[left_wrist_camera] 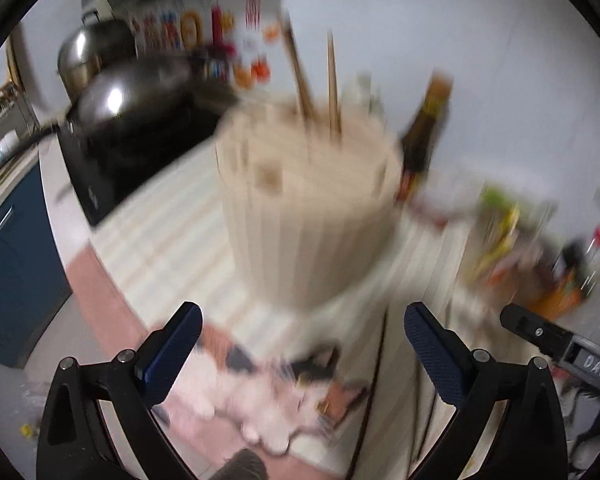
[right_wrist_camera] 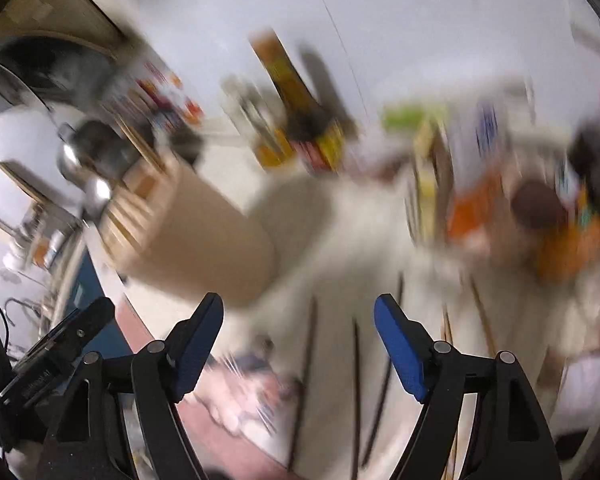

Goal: Organize utensils
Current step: 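Grasp a dark chopstick with the right tool while the left tool grasps another dark one, then lift both held dark chopsticks off the counter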

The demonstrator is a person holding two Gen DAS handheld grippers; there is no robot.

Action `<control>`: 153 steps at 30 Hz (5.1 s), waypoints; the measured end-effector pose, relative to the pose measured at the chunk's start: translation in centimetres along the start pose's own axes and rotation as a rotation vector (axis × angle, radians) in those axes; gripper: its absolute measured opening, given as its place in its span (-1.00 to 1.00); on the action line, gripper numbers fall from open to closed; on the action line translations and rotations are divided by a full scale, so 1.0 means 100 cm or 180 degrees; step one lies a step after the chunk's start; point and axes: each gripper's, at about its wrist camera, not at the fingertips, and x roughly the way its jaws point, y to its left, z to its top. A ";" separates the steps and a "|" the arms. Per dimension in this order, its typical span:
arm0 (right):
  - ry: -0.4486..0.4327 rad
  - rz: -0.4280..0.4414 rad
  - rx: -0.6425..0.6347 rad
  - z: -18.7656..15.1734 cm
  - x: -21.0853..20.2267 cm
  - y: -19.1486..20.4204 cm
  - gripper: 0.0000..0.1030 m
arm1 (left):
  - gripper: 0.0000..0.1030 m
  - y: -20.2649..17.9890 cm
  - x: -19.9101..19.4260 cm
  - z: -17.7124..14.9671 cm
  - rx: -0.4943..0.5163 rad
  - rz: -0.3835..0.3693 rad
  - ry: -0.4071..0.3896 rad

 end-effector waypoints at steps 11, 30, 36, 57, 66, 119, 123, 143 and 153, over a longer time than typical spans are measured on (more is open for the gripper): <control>0.1054 -0.0103 0.0208 -0.076 0.094 -0.048 -0.43 | 0.68 -0.037 0.100 -0.118 0.0363 0.0066 0.1152; 0.1261 -0.0695 -0.0366 -0.073 0.122 -0.029 -0.92 | -0.97 0.001 0.100 -0.141 0.0073 -0.0020 0.1306; 0.1351 -0.0691 -0.0472 -0.076 0.121 -0.028 -0.92 | -0.90 0.001 0.088 -0.137 -0.0013 -0.0524 0.1317; 0.1439 -0.0627 -0.0585 -0.071 0.128 -0.020 -0.91 | -0.93 0.030 0.106 -0.123 -0.0236 -0.0379 0.1599; 0.1903 -0.0721 -0.0634 -0.081 0.132 -0.026 -0.88 | -0.85 0.009 0.108 -0.130 0.0101 -0.0330 0.1619; 0.1273 -0.1009 -0.0445 -0.138 0.101 -0.023 -0.89 | -0.93 -0.072 0.086 -0.152 0.0577 -0.0253 0.1411; 0.1010 -0.0832 -0.0298 -0.129 0.077 -0.036 -0.89 | -0.93 -0.071 0.069 -0.145 0.0573 -0.0341 0.1279; 0.0365 -0.0419 -0.0088 -0.083 0.000 -0.013 -0.89 | -0.94 -0.060 0.014 -0.097 0.0404 -0.0878 0.0863; 0.0814 -0.0626 0.0053 -0.100 0.056 -0.042 -0.89 | -0.94 -0.069 0.082 -0.131 0.0357 -0.0939 0.1540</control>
